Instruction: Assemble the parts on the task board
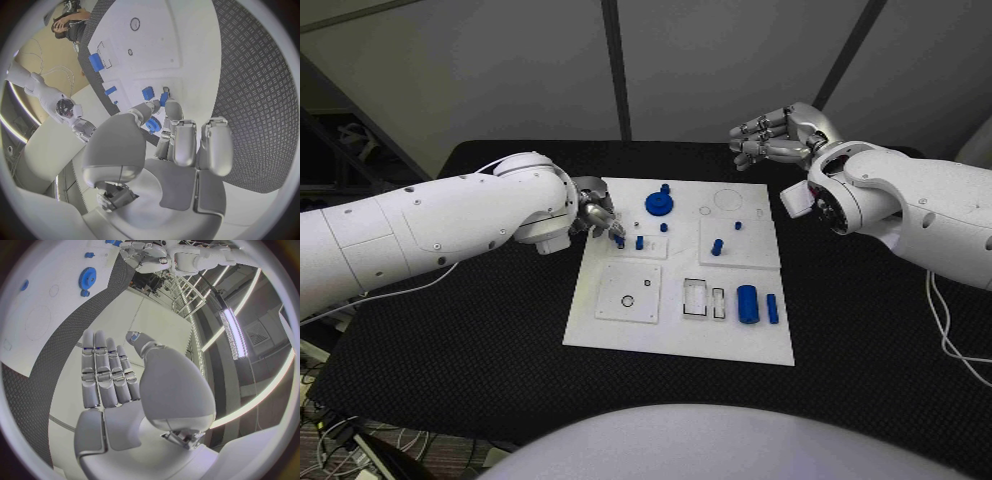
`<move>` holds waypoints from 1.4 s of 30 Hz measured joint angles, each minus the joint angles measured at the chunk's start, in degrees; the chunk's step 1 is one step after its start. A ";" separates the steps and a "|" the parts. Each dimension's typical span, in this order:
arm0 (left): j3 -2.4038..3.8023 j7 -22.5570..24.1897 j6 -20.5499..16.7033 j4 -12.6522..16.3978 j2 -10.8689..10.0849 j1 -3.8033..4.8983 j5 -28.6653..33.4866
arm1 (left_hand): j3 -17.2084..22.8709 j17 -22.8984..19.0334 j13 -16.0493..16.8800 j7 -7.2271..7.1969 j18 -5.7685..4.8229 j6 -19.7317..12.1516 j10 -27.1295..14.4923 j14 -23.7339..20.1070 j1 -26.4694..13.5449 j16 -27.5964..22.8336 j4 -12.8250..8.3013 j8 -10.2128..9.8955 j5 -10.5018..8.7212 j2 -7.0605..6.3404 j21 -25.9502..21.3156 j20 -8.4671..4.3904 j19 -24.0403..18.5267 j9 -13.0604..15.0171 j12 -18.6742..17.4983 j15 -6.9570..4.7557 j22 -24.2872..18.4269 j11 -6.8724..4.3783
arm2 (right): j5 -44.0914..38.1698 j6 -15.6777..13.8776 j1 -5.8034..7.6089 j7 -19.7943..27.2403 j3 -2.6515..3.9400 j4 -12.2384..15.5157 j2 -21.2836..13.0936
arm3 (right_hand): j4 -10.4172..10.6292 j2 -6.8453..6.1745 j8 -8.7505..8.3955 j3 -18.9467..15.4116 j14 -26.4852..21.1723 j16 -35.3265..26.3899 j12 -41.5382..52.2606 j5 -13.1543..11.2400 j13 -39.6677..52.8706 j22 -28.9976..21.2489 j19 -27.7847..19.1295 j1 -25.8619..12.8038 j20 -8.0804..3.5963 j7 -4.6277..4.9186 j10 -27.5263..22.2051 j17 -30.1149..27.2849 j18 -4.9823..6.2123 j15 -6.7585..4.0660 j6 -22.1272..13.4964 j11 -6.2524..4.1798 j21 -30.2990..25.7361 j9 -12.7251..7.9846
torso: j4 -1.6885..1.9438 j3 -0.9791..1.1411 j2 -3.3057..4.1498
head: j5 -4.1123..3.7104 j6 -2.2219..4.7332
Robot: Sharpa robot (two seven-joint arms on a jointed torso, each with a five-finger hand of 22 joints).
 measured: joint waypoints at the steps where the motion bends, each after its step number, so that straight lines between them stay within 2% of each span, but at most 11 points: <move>1: 0.00 -0.05 0.02 0.05 0.00 -0.02 -0.02 | 0.00 0.00 0.00 0.00 0.00 0.00 0.00 0.03 0.00 0.00 0.00 0.11 0.00 0.00 0.00 0.00 0.00 -0.01 0.00 0.03 0.00 0.00 | 0.00 0.00 0.00 0.00 0.00 0.00 0.00 | 0.00 0.00 0.00 0.00 0.00 0.00 0.00 0.00 0.00 0.00 0.00 0.00 0.00 0.00 0.00 0.00 0.01 0.00 0.00 0.00 0.00 0.00 | -0.01 0.00 -0.01 | 0.00 0.00; 14: -0.01 -0.47 0.67 0.54 -0.13 -0.22 -0.20 | 0.00 0.00 -0.01 0.01 0.00 -0.01 0.08 -0.15 0.01 0.00 0.00 0.11 0.23 0.02 0.00 0.00 0.00 -0.06 0.00 -0.15 0.00 0.07 | 0.00 0.02 0.00 0.00 0.00 -0.02 -0.02 | 0.00 0.00 0.00 0.00 0.00 0.00 0.00 0.00 0.00 -0.01 0.00 0.00 0.00 0.00 0.00 -0.01 0.00 0.00 0.00 0.00 0.00 0.00 | -0.03 0.02 -0.01 | -0.09 0.00; 34: 0.10 -0.53 0.97 -0.23 0.42 -0.42 -0.95 | 0.01 0.00 -0.34 0.01 0.00 -0.01 0.27 -0.15 0.16 0.00 -0.01 0.01 0.20 0.18 0.22 0.00 -0.01 0.05 -0.01 -0.15 0.00 -0.10 | 0.00 0.10 0.00 0.00 0.00 0.02 -0.02 | 0.00 0.00 0.00 0.00 0.00 0.00 0.00 0.00 0.00 -0.01 0.00 0.00 0.00 0.00 0.00 -0.02 0.00 0.00 0.00 0.00 0.00 0.00 | -0.03 0.00 0.01 | -0.19 0.00; 42: -0.05 -0.53 1.45 -0.01 0.50 -0.45 -1.27 | 0.01 0.00 -0.30 0.01 0.00 -0.01 0.27 -0.15 0.16 0.00 -0.01 0.31 0.45 0.18 0.22 0.00 -0.01 0.09 -0.05 -0.14 0.00 -0.10 | 0.00 0.16 0.00 0.01 0.00 0.05 -0.02 | 0.00 0.00 0.00 0.00 0.00 0.00 0.00 0.00 0.00 -0.01 0.00 0.00 0.00 0.00 0.00 -0.02 0.00 0.00 0.00 0.00 0.00 0.00 | -0.02 0.00 0.01 | -0.15 0.00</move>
